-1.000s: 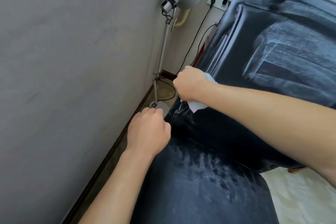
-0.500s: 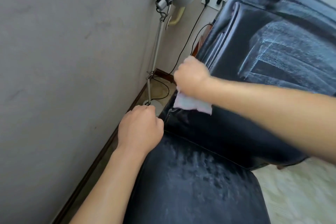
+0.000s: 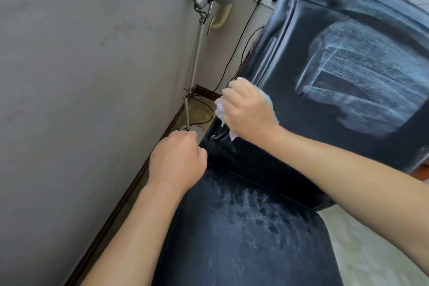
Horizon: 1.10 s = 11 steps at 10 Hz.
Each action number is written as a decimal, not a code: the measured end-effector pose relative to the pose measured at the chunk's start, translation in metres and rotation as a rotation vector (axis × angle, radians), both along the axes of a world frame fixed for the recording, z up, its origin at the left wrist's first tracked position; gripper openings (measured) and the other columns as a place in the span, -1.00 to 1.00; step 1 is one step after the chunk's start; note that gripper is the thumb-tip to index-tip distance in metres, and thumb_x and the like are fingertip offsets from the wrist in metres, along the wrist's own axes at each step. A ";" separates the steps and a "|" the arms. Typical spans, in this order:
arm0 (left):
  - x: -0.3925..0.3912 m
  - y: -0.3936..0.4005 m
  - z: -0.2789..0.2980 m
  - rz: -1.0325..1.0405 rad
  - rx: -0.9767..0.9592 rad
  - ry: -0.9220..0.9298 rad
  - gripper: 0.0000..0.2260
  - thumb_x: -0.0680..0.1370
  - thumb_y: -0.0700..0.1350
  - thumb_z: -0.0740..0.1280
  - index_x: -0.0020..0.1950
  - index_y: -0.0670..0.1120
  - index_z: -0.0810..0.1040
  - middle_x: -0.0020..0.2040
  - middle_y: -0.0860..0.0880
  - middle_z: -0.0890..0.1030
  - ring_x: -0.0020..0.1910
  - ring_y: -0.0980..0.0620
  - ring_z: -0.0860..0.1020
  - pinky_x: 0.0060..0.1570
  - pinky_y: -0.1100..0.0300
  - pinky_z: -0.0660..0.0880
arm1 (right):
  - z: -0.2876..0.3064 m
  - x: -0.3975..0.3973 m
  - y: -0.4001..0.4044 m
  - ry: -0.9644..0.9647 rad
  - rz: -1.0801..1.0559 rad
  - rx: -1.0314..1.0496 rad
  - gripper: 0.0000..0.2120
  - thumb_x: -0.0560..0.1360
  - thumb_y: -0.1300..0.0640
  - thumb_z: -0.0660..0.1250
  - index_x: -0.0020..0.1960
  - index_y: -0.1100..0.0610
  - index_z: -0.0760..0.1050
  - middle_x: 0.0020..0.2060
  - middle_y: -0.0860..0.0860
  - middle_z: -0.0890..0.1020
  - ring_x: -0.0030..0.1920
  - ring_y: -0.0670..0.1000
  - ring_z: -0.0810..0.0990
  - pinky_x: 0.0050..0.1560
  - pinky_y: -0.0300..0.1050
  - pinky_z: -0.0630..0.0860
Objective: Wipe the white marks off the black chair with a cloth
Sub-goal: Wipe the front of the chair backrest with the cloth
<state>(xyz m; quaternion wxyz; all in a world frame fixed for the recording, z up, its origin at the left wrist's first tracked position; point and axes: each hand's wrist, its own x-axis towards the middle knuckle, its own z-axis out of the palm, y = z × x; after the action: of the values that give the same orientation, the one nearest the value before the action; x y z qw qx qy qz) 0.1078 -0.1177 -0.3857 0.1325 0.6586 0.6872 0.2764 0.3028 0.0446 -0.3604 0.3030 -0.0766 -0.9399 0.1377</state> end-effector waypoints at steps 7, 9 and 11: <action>0.051 -0.006 -0.017 -0.298 0.258 0.202 -0.68 0.45 -0.23 0.42 0.20 -0.19 0.61 0.26 -0.12 0.60 0.27 -0.19 0.58 0.26 -0.02 0.51 | -0.052 0.206 -0.088 -0.389 -0.351 0.237 -0.32 0.41 -0.04 0.35 0.51 0.14 0.43 0.45 0.35 0.39 0.56 0.27 0.26 0.57 0.16 0.14; 0.103 0.024 0.045 -0.408 0.439 0.478 -0.32 0.47 -0.12 0.29 0.60 -0.24 0.32 0.67 -0.22 0.20 0.66 -0.23 0.15 0.59 -0.23 0.20 | 0.033 0.158 -0.113 -0.575 -0.879 0.810 -0.55 0.59 -0.07 0.33 0.32 0.22 0.57 0.44 0.15 0.50 0.49 0.31 0.37 0.53 0.23 0.27; 0.109 0.082 0.071 -0.433 0.472 0.622 -0.26 0.55 -0.03 0.24 0.67 -0.29 0.12 0.70 -0.23 0.02 0.69 -0.22 -0.03 0.64 -0.16 0.07 | 0.082 0.125 -0.095 -0.240 -1.022 0.707 -0.51 0.47 0.04 0.55 0.31 0.23 0.55 0.36 0.21 0.52 0.34 0.32 0.48 0.30 0.17 0.52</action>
<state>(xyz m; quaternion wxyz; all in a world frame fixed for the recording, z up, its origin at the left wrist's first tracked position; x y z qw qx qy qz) 0.2169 -0.0361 -0.3144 -0.1799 0.8513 0.4587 0.1802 0.4276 -0.0505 -0.2783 0.2301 -0.4260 -0.8008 -0.3526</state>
